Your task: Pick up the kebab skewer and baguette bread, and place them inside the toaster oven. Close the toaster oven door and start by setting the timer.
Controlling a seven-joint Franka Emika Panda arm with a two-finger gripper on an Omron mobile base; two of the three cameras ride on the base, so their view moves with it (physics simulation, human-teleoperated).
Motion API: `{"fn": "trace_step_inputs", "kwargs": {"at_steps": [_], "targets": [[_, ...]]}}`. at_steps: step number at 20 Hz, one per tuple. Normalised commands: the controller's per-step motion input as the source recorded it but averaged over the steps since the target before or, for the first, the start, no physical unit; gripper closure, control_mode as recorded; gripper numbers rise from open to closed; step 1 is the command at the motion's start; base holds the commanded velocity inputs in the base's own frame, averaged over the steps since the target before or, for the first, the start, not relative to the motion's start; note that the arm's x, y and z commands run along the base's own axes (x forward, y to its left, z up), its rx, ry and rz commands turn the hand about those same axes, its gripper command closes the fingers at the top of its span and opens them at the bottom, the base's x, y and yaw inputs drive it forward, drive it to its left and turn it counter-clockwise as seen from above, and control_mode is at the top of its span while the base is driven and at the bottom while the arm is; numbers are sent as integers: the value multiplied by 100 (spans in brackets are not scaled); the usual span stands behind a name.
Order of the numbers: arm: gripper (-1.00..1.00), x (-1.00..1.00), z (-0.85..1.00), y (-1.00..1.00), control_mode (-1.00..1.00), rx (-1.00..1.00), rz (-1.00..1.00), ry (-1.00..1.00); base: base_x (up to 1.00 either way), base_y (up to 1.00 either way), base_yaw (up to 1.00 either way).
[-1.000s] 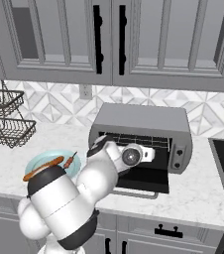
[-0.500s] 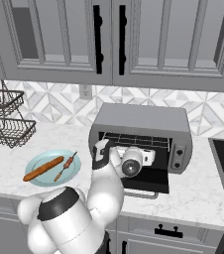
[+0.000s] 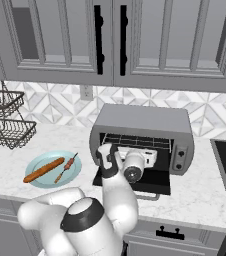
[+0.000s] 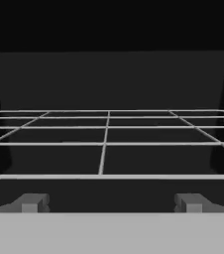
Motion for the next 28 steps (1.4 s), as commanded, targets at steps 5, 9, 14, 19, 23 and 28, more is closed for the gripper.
{"fn": "trace_step_inputs", "kwargs": {"at_steps": [5,9,14,19,23,28], "targets": [[-100,-13,36,0,-100,0,-1,-1,0,0,0],[-100,7,31,0,-100,0,0,-1,0,0,0],[-100,33,18,0,-100,0,-3,0,0,0,0],[-100,-32,19,0,-100,0,0,-4,0,0,0],[-100,-79,2,0,-100,0,-1,-4,0,0,0],[-100,-31,31,0,-100,0,0,-1,0,0,0]]}}
